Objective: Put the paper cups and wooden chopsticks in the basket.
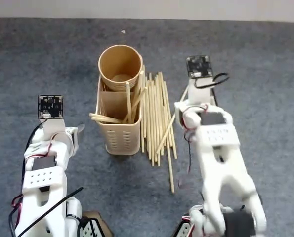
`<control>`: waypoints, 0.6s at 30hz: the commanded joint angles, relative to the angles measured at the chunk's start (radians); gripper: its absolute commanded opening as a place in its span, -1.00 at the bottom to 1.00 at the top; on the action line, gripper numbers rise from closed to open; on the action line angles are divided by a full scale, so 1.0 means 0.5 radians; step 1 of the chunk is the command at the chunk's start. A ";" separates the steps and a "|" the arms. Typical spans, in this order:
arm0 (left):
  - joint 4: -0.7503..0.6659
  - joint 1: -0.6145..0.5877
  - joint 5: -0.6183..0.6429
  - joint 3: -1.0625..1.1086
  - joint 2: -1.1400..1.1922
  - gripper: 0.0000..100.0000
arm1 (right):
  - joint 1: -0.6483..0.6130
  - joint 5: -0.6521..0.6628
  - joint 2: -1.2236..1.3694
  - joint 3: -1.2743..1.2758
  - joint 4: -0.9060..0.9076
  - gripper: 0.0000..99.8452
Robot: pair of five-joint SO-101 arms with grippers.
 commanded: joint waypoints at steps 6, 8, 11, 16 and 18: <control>-0.028 0.054 -0.025 -0.008 -0.029 -0.40 | -0.253 0.018 0.539 -0.051 -0.358 -0.74; -0.028 0.057 -0.025 -0.008 -0.029 -0.40 | -0.256 0.021 0.554 -0.048 -0.397 -0.74; -0.034 0.060 -0.025 0.008 -0.029 -0.40 | -0.256 0.021 0.585 -0.038 -0.434 -0.74; -0.034 0.060 -0.025 0.011 -0.029 -0.40 | -0.256 0.021 0.781 -0.063 -0.434 -0.74; -0.034 0.060 -0.025 0.011 -0.029 -0.40 | -0.241 0.025 0.891 -0.143 -0.397 -0.74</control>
